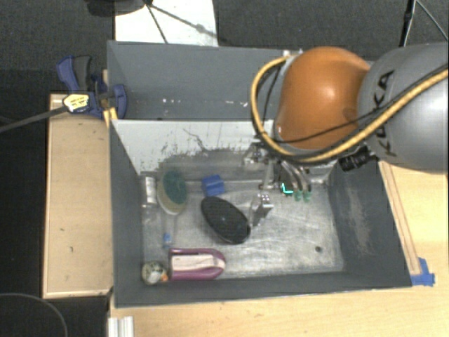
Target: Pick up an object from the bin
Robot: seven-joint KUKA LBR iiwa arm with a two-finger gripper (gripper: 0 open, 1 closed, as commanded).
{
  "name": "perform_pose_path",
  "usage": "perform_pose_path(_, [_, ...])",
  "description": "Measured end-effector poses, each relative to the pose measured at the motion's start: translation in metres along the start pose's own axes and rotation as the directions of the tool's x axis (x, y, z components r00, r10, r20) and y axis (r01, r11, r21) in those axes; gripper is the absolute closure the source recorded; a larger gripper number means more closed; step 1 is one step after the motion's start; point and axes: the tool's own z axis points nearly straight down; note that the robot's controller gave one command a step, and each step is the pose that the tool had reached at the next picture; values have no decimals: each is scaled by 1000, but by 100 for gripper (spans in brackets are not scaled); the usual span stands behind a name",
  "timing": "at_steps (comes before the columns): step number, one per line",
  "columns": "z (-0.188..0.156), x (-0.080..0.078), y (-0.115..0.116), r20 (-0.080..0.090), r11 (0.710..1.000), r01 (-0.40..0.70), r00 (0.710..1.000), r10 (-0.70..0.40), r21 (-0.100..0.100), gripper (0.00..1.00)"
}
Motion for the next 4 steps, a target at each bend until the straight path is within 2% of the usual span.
perform_pose_path(1, [-43, -8, 22, 12, 992, 127, 992, -127, 0, 0])
perform_pose_path(2, [67, -38, 83, 2, 960, 279, 960, -279, 0, 0])
perform_pose_path(3, [161, -20, 34, 13, 956, 292, 956, -292, -1, 0])
perform_pose_path(4, [157, -23, 36, 21, 957, 291, 957, -291, -1, 100])
